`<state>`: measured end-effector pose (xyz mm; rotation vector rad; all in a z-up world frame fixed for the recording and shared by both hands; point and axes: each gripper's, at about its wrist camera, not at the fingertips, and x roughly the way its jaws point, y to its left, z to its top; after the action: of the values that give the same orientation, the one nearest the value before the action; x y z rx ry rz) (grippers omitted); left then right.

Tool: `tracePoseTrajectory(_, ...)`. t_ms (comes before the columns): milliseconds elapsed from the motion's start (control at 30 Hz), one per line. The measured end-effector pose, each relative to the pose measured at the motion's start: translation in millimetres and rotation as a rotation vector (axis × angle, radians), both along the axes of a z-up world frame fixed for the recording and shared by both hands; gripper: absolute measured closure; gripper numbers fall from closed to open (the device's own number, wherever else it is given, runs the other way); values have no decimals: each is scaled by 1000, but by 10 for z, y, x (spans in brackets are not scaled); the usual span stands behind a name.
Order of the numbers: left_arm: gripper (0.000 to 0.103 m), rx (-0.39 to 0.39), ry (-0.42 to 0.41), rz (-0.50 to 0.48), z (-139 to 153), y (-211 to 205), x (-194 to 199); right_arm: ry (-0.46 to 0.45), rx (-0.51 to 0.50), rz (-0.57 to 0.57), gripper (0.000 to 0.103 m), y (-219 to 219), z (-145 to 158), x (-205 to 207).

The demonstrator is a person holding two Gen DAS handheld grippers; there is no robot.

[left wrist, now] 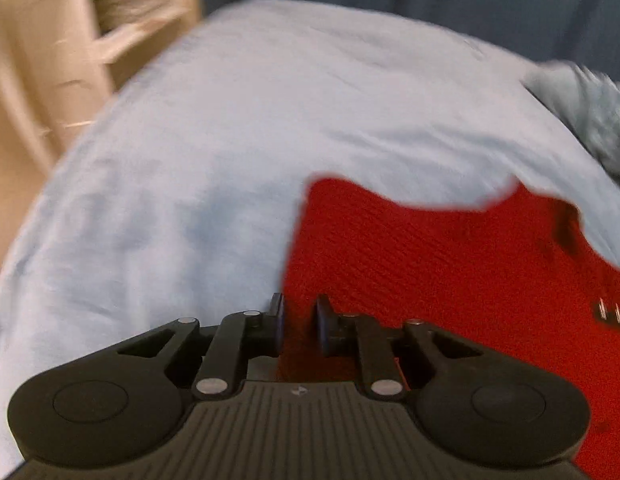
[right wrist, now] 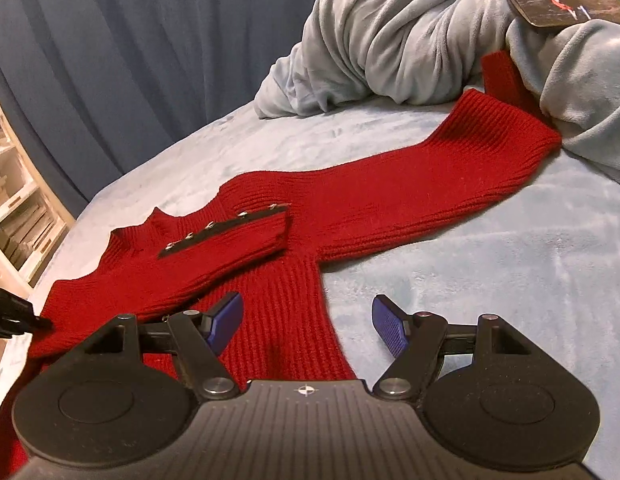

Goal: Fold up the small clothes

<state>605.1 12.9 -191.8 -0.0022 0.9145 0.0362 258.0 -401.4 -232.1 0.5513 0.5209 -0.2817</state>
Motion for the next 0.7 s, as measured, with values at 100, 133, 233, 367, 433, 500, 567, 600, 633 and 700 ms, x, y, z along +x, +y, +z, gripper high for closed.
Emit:
tracePoseTrajectory(100,103,132,-37,90,-25,200,67,-8,-3,2,29,4,14,-13)
tracePoseTrajectory(133,103,103,-22,87,-32,253,82,-3,1,3,29,4,5,-8)
tracePoseTrajectory(233,70,41,2,14,-37,242,37,11,21,-3,29,-16,-26,11)
tracePoseTrajectory(367,34,127,-58,20,34,153,-208,-1,35,-79,29,-123,-6,-39)
tracePoseTrajectory(433,18,92,-74,25,112,198,-407,-18,32,-150,29,-233,28,-88)
tracePoseTrajectory(500,7,51,-105,19,239,201,-751,-28,39,-230,29,-392,48,-141)
tracePoseTrajectory(567,0,8,-123,5,335,214,-1148,-40,59,-312,29,-601,60,-197)
tracePoseTrajectory(600,0,-19,-127,-11,377,235,-1330,-49,75,-356,29,-731,58,-229)
tracePoseTrajectory(633,0,-43,-112,-13,414,260,-1521,-58,89,-400,29,-862,53,-245)
tracePoseTrajectory(700,0,-87,-78,-8,479,354,-1871,-67,158,-487,24,-1215,3,-206)
